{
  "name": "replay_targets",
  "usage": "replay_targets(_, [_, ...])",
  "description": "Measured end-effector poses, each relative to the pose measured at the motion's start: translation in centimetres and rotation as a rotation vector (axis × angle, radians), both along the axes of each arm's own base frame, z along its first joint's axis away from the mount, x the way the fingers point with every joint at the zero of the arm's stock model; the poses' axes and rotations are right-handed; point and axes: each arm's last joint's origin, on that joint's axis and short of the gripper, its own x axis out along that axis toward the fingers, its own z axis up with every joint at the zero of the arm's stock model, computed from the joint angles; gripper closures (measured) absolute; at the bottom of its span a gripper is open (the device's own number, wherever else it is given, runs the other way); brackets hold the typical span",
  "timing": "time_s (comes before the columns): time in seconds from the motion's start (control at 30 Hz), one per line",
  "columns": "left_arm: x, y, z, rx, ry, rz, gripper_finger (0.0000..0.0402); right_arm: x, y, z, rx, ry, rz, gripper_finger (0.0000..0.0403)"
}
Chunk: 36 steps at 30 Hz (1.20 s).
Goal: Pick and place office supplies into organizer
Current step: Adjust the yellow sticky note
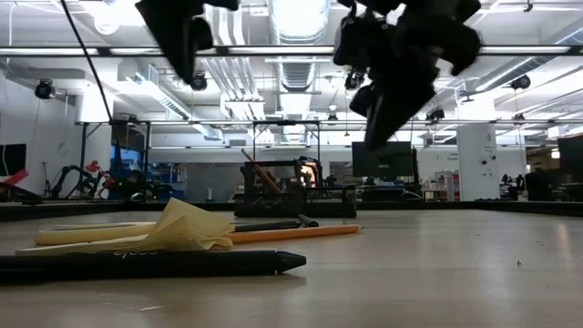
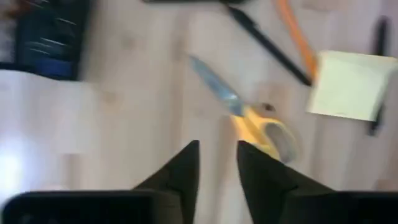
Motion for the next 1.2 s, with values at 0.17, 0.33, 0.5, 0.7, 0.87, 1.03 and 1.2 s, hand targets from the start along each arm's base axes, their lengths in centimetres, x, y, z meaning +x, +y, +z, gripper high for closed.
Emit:
replay_targets(0.17, [-0.4, -3.3, -2.8, -0.134, -0.058, 0.023, 0.039, 0.6, 0.4, -0.9, -0.048, 0.064, 0.097, 0.0392])
replay_targets(0.33, [0.6, -5.7, -4.4, -0.256, -0.231, 0.058, 0.0394, 1.2, 0.6, -2.8, -0.057, 0.106, 0.136, 0.0394])
replay_targets(0.5, [0.5, -6.4, -6.5, -0.312, -0.278, 0.103, 0.0394, 1.8, 0.8, -4.1, -0.07, 0.132, 0.176, 0.0394])
replay_targets(0.7, [0.3, -6.7, -9.7, -0.376, -0.345, 0.149, 0.0393, 2.3, 0.9, -3.5, -0.066, 0.088, 0.176, 0.0394])
replay_targets(0.87, [0.4, -7.1, -12.7, -0.431, -0.359, 0.224, 0.0393, 2.4, 0.9, -3.0, -0.08, 0.061, 0.177, 0.0394])
replay_targets(1.03, [0.9, -8.6, -14.4, -0.452, -0.352, 0.208, 0.0393, 2.2, 1.4, -3.5, -0.133, 0.065, 0.31, 0.0394])
replay_targets(1.2, [1.7, -10.1, -15.5, -0.48, -0.327, 0.234, 0.0393, 2.5, 1.6, -4.6, -0.137, 0.081, 0.335, 0.0394])
